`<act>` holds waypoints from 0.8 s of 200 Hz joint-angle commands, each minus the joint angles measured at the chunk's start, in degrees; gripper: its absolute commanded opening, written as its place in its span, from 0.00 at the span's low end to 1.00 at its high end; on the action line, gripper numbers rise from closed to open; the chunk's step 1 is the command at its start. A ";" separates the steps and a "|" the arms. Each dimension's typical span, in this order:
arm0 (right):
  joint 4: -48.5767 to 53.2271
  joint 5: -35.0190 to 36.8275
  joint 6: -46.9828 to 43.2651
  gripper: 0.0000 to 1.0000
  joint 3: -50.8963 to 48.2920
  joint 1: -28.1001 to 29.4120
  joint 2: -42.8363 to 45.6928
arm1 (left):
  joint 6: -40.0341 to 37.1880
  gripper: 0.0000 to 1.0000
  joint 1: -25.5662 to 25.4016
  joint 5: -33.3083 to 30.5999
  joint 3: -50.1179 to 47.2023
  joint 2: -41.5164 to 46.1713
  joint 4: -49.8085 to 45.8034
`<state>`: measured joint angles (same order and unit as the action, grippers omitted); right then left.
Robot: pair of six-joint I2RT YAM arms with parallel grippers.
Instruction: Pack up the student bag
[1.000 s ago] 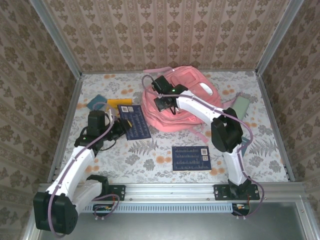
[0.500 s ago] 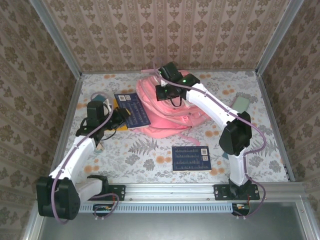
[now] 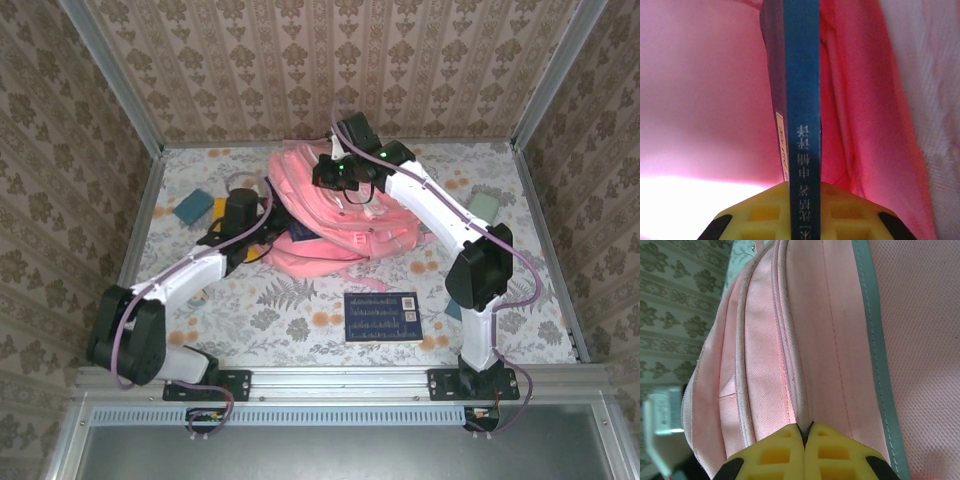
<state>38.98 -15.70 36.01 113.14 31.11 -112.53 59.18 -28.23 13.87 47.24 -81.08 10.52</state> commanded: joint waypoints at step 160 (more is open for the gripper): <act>-18.94 -10.53 12.41 0.00 -8.89 -6.19 8.96 | 5.86 0.57 -9.17 -8.47 23.28 -31.35 7.98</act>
<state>25.34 -23.16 48.38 104.55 24.36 -108.68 67.31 -37.52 6.13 70.15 -112.55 23.92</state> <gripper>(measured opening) 0.062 0.465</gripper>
